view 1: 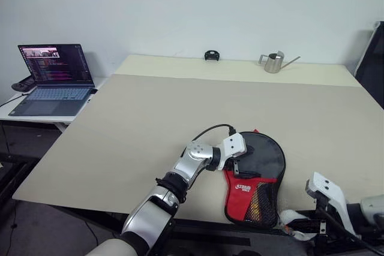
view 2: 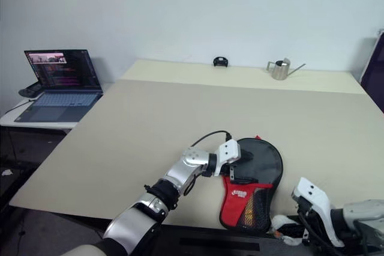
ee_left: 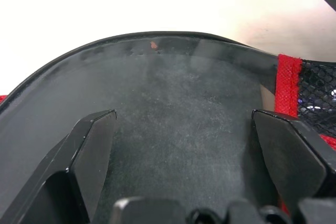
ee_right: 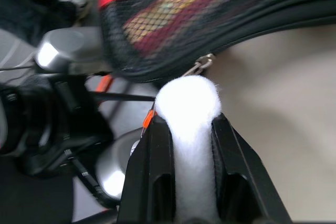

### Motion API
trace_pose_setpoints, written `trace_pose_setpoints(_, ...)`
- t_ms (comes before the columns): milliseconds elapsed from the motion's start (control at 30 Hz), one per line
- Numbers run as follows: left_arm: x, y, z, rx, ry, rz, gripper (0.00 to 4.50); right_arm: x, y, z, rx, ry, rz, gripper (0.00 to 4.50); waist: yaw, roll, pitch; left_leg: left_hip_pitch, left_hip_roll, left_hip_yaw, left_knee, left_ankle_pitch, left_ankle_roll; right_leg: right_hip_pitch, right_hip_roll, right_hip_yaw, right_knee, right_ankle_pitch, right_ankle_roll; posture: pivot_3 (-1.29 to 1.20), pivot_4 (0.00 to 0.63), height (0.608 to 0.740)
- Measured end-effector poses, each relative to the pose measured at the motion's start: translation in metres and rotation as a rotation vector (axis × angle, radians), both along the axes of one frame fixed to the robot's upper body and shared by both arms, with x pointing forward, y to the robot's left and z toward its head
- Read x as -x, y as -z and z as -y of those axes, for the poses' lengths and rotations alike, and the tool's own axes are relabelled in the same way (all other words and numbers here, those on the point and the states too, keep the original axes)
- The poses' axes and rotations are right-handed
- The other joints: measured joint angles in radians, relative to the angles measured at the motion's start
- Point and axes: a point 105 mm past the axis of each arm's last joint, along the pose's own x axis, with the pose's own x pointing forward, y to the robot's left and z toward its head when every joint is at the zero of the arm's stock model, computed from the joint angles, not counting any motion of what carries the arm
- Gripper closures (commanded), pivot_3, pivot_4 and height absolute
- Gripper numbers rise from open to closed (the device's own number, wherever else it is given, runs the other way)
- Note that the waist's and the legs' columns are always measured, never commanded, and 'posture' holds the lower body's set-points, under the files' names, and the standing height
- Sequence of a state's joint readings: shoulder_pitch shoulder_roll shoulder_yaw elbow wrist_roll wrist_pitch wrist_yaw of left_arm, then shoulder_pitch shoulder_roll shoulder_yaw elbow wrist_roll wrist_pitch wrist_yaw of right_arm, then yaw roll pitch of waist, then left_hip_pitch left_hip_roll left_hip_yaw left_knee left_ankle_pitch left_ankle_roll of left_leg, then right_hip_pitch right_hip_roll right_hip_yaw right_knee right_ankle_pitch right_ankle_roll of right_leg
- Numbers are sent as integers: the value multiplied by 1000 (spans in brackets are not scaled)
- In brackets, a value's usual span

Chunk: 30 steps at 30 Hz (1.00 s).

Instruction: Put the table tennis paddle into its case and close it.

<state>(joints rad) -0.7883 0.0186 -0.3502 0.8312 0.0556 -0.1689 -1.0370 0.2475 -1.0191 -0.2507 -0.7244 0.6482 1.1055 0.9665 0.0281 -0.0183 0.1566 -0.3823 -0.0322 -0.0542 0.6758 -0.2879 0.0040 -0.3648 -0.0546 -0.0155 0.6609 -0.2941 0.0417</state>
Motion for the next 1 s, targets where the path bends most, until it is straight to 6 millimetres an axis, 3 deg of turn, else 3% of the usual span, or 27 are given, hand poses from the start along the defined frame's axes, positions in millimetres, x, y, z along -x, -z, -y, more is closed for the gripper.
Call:
trace_pose_setpoints(433, 1, 1, 1, -2, 5, -1, 0, 33, 6, -17, -51, -60, -82, 4111, 1, -2, -1, 0, 0, -2, -1, -1, 0, 2, 0, -2, -3, -1, 1, 0, 150, 740)
trace_pose_setpoints(833, 2, 0, 4, 1, 11, -3, 0, 27, 2, -35, -64, -116, -35, 4113, 1, -2, -2, 1, 0, -3, -1, -2, 0, 3, 0, -3, -3, -1, 2, 0, 150, 740)
trace_pose_setpoints(1000, 2, 1, 4, 0, 11, -2, 0, 24, 2, -37, -59, -118, -30, 2557, 1, -2, -2, 1, 0, -3, -1, -2, 0, 4, 0, -3, -3, -1, 2, 0, 150, 740)
